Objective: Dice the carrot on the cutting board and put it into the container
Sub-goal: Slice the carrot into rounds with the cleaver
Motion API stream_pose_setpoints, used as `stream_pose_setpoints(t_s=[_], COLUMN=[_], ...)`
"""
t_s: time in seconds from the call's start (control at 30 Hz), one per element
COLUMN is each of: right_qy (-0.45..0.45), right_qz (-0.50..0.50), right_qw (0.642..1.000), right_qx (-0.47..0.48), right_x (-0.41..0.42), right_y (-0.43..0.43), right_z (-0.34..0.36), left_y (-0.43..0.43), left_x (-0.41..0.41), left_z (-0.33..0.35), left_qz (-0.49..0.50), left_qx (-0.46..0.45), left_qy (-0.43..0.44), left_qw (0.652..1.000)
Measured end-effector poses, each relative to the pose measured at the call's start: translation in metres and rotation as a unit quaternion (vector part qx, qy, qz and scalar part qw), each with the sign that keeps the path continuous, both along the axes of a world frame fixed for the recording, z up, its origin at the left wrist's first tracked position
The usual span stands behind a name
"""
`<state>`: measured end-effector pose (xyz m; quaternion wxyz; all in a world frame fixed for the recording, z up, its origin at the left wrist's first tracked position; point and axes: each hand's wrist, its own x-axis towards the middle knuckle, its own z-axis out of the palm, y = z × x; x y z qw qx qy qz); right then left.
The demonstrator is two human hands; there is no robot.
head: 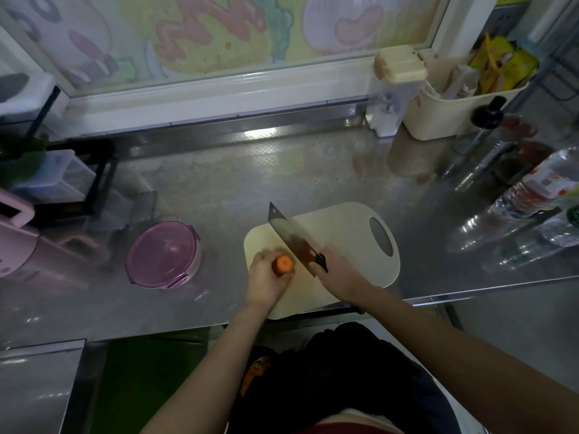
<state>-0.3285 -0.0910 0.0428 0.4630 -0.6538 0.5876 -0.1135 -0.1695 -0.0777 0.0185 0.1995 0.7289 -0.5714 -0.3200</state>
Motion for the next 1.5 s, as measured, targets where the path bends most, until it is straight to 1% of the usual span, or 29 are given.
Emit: stream_pose_setpoints(t_s=[0.1, 0.17, 0.27, 0.37, 0.5, 0.7, 0.83, 1.0, 1.27, 1.5], right_qy=[0.01, 0.02, 0.037, 0.049, 0.054, 0.082, 0.074, 0.094, 0.086, 0.102], right_qz=[0.005, 0.01, 0.013, 0.018, 0.03, 0.073, 0.075, 0.084, 0.082, 0.098], right_qw=[1.0, 1.0, 0.999, 0.998, 0.998, 0.993, 0.993, 0.99, 0.991, 0.988], right_qx=[0.0, -0.001, -0.015, -0.025, -0.026, -0.05, -0.045, -0.064, -0.064, -0.064], right_x=[-0.002, -0.003, -0.005, -0.007, -0.01, -0.013, -0.015, -0.017, -0.019, -0.02], right_y=[0.0, -0.001, -0.004, -0.007, -0.009, -0.01, -0.01, -0.008, -0.002, -0.001], right_z=[0.0, -0.001, -0.002, 0.0, 0.003, 0.006, 0.005, 0.004, 0.003, 0.003], left_y=[-0.003, -0.006, -0.011, -0.013, -0.014, -0.012, -0.012, -0.013, -0.013, -0.013], left_x=[0.0, -0.004, -0.011, -0.014, -0.019, -0.022, -0.025, -0.027, -0.028, -0.028], left_z=[0.0, -0.004, -0.005, -0.008, -0.015, -0.018, -0.018, -0.017, -0.016, -0.017], left_qz=[-0.028, -0.016, 0.023, 0.009, -0.008, 0.004, 0.008, 0.018, 0.023, 0.022], left_qx=[0.025, 0.035, 0.015, -0.005, -0.007, -0.021, -0.023, -0.025, -0.018, -0.02], left_qy=[-0.035, -0.048, -0.043, -0.059, -0.07, -0.094, -0.099, -0.101, -0.102, -0.105], left_qw=[0.999, 0.998, 0.999, 0.998, 0.997, 0.995, 0.995, 0.994, 0.994, 0.994])
